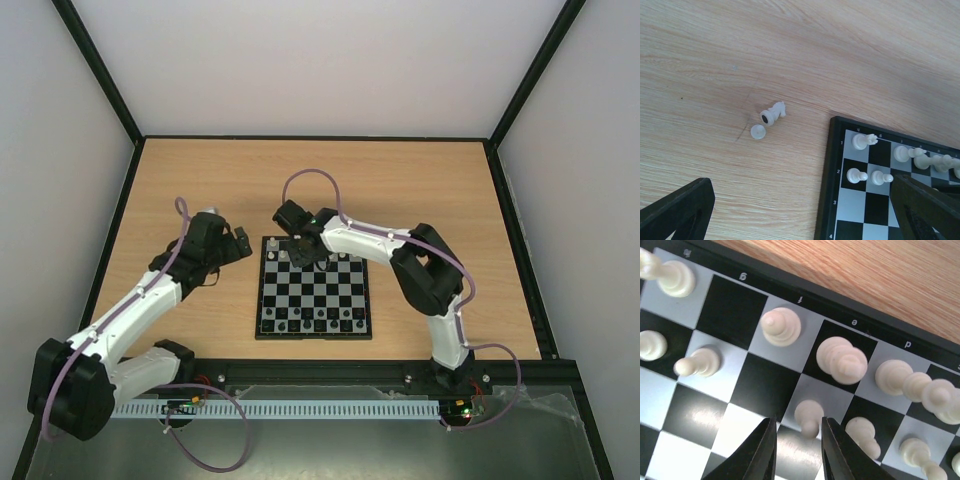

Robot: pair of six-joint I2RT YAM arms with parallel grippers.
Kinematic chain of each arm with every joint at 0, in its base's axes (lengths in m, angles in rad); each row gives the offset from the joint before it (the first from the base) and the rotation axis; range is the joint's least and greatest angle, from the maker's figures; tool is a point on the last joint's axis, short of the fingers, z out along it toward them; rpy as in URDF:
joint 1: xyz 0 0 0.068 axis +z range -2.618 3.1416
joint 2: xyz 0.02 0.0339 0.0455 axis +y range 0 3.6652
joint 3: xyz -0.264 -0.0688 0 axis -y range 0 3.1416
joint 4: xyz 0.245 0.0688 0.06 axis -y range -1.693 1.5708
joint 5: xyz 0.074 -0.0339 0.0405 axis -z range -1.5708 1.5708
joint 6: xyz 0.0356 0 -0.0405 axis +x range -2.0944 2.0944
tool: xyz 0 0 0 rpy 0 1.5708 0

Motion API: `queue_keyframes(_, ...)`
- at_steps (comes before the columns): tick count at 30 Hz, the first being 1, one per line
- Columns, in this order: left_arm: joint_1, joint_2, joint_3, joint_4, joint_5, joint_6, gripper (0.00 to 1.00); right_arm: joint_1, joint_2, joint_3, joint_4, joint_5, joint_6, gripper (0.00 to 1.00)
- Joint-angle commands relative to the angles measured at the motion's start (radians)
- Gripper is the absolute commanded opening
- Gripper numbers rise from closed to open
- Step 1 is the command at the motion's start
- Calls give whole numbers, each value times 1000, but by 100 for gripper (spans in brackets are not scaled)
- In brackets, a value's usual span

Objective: Set up the chess pieces on the board
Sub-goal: Place the chess piece on the chessboard, then pick up the chess piece at the center of the board.

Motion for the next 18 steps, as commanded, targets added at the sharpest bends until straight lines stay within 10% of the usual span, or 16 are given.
queue_keyframes(1,-4,49,-11,5,-35,-12,99,4,-94,-24,-24,-60,-9,27)
queue_keyframes(10,-2,213,33,41,-97,-17,97,4,-311,-103,-5,-136,-12,31)
queue_keyframes(18,23,341,79,79,-112,12,62,5,-427,-155,-7,-122,-23,32)
